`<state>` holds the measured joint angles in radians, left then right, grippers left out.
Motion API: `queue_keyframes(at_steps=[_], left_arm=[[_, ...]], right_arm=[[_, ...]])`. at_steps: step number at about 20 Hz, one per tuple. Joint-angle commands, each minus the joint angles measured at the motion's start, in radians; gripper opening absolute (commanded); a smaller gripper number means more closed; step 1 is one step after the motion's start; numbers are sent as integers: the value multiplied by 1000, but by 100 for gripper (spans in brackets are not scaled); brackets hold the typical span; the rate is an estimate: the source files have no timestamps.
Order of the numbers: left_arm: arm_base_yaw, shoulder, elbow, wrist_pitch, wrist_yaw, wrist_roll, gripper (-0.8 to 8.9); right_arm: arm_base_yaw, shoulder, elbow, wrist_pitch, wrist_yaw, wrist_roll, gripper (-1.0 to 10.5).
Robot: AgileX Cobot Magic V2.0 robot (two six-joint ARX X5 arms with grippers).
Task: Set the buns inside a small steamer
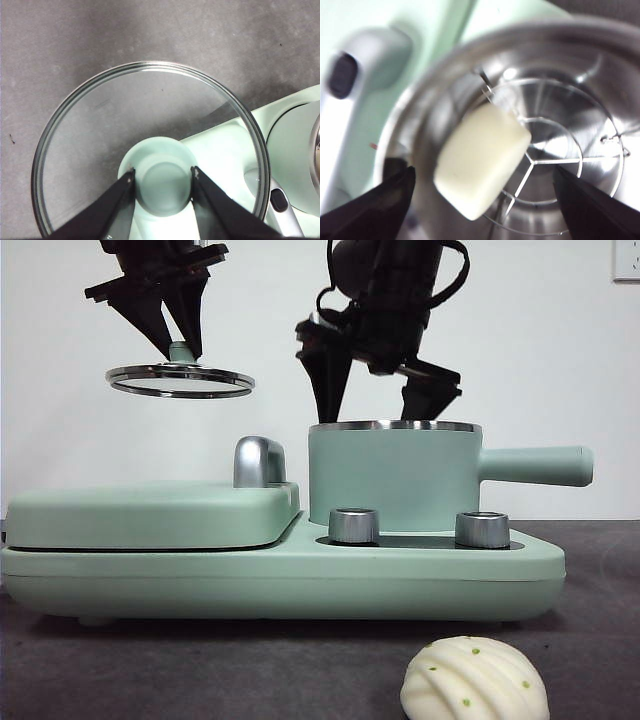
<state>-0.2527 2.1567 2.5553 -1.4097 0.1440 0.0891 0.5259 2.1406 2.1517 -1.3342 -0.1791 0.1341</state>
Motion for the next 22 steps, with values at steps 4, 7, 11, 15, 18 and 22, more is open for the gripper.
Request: queue_keyframes(at_steps=[4, 7, 11, 15, 18, 22], left_arm=[[-4, 4, 42, 16, 3, -4, 115], [-7, 4, 41, 16, 3, -4, 115], [-17, 4, 41, 17, 3, -4, 115], [-31, 4, 41, 17, 3, -4, 115], [-45, 4, 41, 18, 3, -4, 115], [-57, 4, 41, 18, 3, -4, 115]], right_arm=[[0, -16, 189, -84, 14, -11, 442], [20, -104, 157, -91, 13, -12, 442], [60, -335, -60, -91, 22, -15, 442], [109, -591, -360, -90, 22, -14, 442], [172, -725, -553, -90, 22, -8, 442], [279, -827, -790, -80, 22, -1, 441]])
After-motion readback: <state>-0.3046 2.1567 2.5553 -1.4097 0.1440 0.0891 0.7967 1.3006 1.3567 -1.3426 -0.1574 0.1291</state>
